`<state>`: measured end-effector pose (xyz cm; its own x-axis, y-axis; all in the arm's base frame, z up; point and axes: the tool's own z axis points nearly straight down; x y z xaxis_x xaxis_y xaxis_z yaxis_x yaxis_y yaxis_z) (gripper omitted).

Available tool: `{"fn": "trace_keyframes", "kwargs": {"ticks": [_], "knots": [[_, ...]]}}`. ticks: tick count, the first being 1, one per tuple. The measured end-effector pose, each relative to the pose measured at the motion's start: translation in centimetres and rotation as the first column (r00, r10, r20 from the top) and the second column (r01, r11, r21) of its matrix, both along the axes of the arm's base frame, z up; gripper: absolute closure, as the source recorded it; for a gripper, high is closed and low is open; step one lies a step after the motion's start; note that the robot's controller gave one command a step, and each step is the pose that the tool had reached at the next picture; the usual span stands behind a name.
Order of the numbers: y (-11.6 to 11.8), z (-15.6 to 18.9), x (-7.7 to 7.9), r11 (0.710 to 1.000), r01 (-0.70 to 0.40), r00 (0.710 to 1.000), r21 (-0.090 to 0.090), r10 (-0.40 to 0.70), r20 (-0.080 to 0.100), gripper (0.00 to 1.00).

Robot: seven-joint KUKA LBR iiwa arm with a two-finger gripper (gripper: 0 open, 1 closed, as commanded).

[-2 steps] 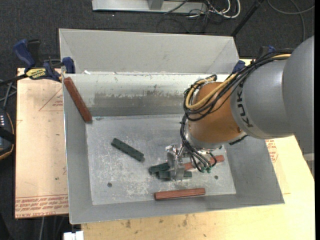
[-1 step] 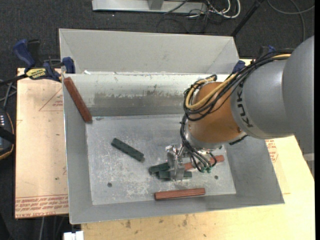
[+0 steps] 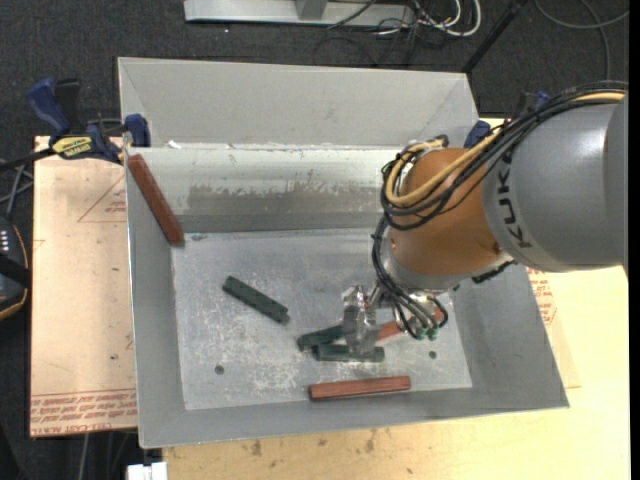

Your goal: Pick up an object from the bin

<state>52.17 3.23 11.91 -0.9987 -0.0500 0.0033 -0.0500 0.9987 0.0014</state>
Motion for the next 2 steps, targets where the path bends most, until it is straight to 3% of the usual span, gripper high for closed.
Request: {"fn": "trace_keyframes", "kwargs": {"ticks": [1, 2], "knots": [[2.0, 6.8, -0.1, 0.993, 0.116, 0.993, -0.001, -0.116, 0.001, 1.00], [4.9, 9.7, -0.4, 0.993, 0.122, 0.993, 0.000, -0.122, 0.006, 0.00]]}}
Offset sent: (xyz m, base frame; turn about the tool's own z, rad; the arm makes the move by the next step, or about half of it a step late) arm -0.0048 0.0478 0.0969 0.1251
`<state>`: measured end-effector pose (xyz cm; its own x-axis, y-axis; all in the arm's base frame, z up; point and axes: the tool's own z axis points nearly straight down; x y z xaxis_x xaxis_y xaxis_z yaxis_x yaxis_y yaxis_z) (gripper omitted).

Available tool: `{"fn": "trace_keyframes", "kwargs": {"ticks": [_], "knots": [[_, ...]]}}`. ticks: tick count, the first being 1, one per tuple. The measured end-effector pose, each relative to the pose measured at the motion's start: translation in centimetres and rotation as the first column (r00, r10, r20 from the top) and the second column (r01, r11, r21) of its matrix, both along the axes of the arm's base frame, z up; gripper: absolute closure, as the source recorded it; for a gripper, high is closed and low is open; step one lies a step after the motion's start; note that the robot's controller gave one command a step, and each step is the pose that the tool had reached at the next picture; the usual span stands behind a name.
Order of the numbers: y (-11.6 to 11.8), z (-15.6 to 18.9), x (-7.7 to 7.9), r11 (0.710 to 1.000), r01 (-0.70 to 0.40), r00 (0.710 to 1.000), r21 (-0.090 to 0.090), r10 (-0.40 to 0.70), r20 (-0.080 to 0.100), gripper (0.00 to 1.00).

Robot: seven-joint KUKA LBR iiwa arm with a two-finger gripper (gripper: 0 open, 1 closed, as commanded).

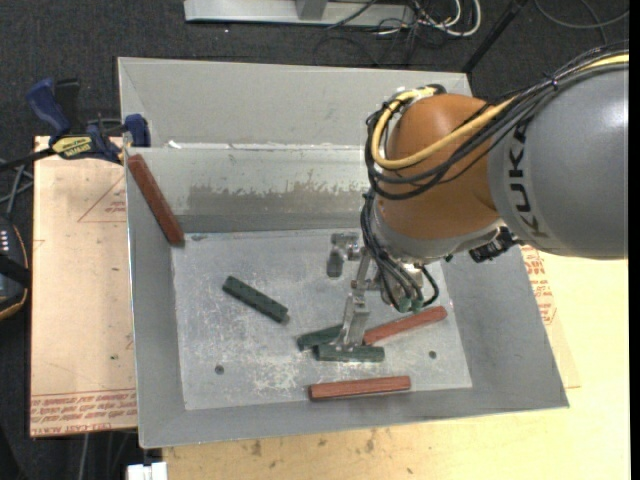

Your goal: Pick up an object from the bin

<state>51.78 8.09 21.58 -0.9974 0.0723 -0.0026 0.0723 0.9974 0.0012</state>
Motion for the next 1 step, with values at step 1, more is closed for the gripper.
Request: {"fn": "trace_keyframes", "kwargs": {"ticks": [1], "knots": [[0.00, 0.00, 0.00, 1.000, 0.000, 1.000, 0.000, 0.000, 0.000, 0.00]]}}
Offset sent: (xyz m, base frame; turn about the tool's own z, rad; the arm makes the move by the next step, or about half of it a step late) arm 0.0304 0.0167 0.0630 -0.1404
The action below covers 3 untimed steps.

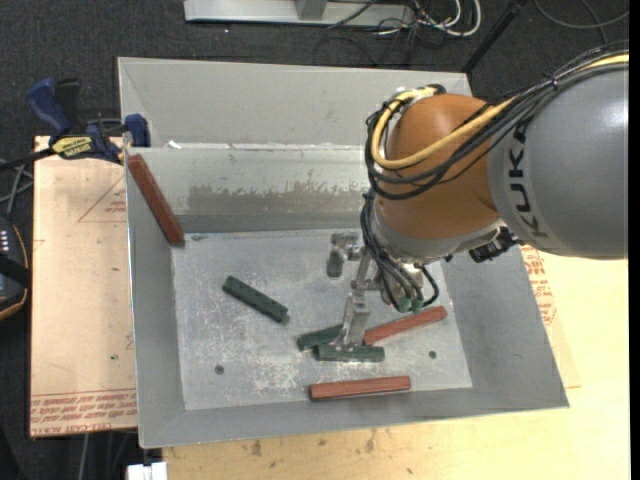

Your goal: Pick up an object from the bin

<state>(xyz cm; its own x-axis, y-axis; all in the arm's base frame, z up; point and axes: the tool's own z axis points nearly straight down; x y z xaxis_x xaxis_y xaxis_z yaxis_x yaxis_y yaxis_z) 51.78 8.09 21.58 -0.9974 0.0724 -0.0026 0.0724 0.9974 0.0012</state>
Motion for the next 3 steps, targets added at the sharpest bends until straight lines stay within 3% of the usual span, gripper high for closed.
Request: {"fn": "trace_keyframes", "kwargs": {"ticks": [1, 2, 3], "knots": [[0.8, 2.9, 1.4, 0.998, -0.065, 0.998, -0.001, 0.065, -0.004, 0.00], [-0.9, 0.1, 0.9, 0.993, -0.118, 0.993, 0.000, 0.118, 0.010, 0.00], [-5.2, -6.8, 0.5, 0.978, -0.209, 0.978, -0.001, 0.209, 0.003, 0.00]]}}
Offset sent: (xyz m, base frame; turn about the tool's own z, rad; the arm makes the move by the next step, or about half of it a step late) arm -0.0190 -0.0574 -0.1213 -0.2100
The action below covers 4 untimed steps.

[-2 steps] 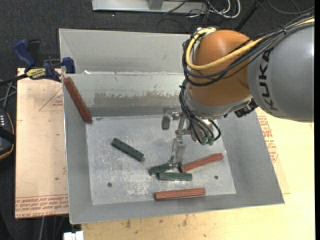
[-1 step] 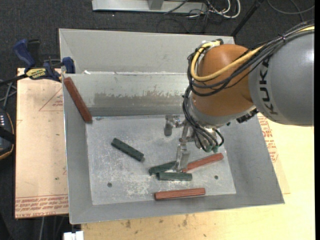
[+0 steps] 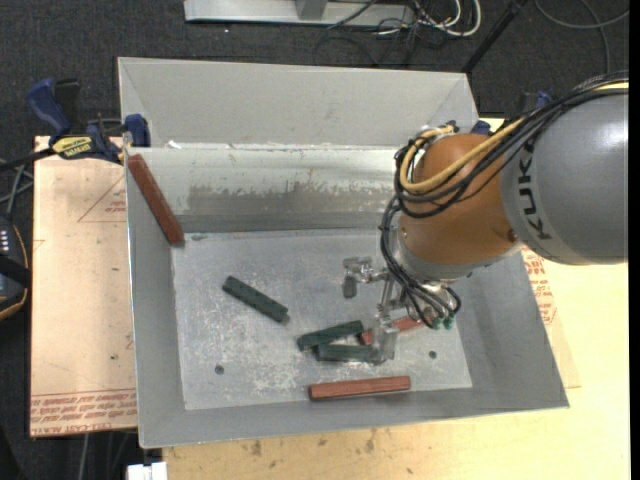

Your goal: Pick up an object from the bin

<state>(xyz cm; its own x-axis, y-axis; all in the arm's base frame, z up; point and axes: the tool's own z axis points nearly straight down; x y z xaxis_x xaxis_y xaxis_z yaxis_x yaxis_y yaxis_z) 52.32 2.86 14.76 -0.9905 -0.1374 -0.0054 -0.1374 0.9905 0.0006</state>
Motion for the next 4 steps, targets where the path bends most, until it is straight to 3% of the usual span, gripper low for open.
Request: {"fn": "trace_keyframes", "kwargs": {"ticks": [1, 2, 3, 4], "knots": [[-1.0, -2.6, -1.9, 0.997, 0.072, 0.997, -0.003, -0.072, -0.010, 0.00], [0.4, -6.9, 3.4, 0.990, 0.138, 0.990, 0.001, -0.138, -0.005, 1.00], [0.4, -6.9, 3.4, 0.990, 0.138, 0.990, 0.001, -0.138, -0.005, 1.00], [-0.6, 7.9, 5.9, 0.997, 0.076, 0.997, 0.000, -0.076, 0.000, 1.00]]}}
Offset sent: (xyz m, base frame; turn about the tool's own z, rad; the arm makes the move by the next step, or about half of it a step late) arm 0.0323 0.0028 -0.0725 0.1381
